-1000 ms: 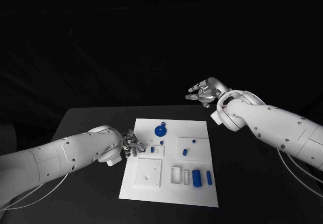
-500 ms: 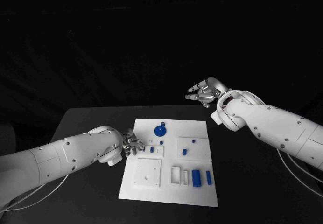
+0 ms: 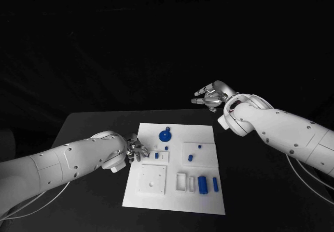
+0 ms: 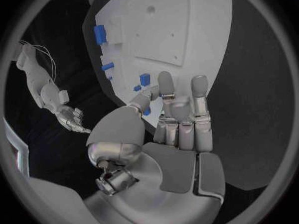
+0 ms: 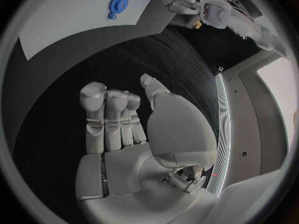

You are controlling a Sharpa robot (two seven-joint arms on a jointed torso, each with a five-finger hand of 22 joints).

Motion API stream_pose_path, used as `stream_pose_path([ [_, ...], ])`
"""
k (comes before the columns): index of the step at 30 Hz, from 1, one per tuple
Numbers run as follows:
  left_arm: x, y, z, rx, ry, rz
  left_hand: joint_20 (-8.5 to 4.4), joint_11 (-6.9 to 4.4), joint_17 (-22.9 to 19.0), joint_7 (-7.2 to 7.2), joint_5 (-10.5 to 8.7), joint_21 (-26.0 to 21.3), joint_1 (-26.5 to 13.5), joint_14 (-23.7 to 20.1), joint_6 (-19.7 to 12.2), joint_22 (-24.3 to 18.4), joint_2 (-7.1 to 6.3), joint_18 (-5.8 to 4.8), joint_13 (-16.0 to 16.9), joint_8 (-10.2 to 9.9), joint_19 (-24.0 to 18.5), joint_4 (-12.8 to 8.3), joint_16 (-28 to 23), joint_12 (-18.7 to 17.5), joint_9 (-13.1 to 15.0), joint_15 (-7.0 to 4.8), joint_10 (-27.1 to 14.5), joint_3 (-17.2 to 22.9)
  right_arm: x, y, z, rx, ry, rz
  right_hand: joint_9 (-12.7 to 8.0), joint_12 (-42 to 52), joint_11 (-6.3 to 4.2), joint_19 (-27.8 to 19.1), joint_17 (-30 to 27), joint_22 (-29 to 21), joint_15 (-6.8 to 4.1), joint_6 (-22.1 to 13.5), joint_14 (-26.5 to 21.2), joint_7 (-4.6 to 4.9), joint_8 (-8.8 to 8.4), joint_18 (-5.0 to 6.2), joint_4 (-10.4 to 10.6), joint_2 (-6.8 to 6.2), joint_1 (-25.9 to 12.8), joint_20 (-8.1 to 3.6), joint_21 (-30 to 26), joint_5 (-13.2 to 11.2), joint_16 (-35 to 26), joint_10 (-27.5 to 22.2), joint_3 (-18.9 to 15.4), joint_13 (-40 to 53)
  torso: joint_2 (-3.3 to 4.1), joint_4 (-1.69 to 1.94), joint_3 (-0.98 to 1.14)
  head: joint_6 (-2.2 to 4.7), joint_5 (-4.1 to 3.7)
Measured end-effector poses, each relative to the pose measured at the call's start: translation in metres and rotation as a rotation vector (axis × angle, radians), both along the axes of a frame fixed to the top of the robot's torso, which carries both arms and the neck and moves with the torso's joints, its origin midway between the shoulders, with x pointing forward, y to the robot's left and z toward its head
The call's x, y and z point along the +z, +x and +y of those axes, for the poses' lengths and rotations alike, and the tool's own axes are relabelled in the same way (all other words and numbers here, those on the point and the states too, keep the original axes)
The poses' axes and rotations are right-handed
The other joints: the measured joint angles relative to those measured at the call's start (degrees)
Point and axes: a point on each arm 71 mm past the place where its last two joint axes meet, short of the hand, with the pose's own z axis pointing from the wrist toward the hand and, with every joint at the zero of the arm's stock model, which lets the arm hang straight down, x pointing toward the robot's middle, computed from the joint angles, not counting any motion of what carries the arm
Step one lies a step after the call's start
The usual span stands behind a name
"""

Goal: Assemble the parts on the task board

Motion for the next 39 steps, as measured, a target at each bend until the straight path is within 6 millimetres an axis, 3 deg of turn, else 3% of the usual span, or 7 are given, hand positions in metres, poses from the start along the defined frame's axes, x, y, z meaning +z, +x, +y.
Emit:
stream_pose_path([
  [19, 0.0004, -0.0006, -0.0002, -0.019, 0.014, 0.001, 0.0, 0.0, 0.44, 0.0, 0.45, 0.24, -0.17, 0.12, 0.0, -0.01, -0.17, 0.0, -0.09, 0.11, 0.0, 0.1, 0.0, 0.3, 1.07, 0.08, 0.0, 0.09, -0.0003, -0.0001, -0.0002, -0.002, -0.001, 0.002, 0.0, 0.0, 0.01, 0.0, 0.09, 0.0, 0.0, 0.0, 0.0, 0.0, 0.0, 0.0, -0.24, 0.0, 0.0, 0.0, -0.66, 0.0, 0.0, 0.01, 0.24, 0.01, 0.06, 0.01, -0.09, 0.23, -0.03],
  [39, 0.0012, -0.0004, -0.002, -0.045, 0.042, -0.011, 0.0, 0.0, 0.54, -0.28, 0.11, 0.24, -0.52, 0.5, 0.34, -0.02, -0.53, 0.01, -0.2, 0.1, 0.0, 0.13, 0.0, 0.29, 1.31, 0.09, 0.0, 0.06, -0.0007, -0.0001, -0.0001, -0.003, -0.001, 0.003, 0.0, 0.0, 0.01, 0.0, 0.08, -0.01, 0.0, 0.0, 0.0, 0.0, 0.0, 0.0, -0.24, 0.0, 0.0, 0.0, -0.66, 0.0, 0.0, 0.01, 0.24, 0.01, 0.08, -0.02, 0.01, 0.02, 0.02],
])
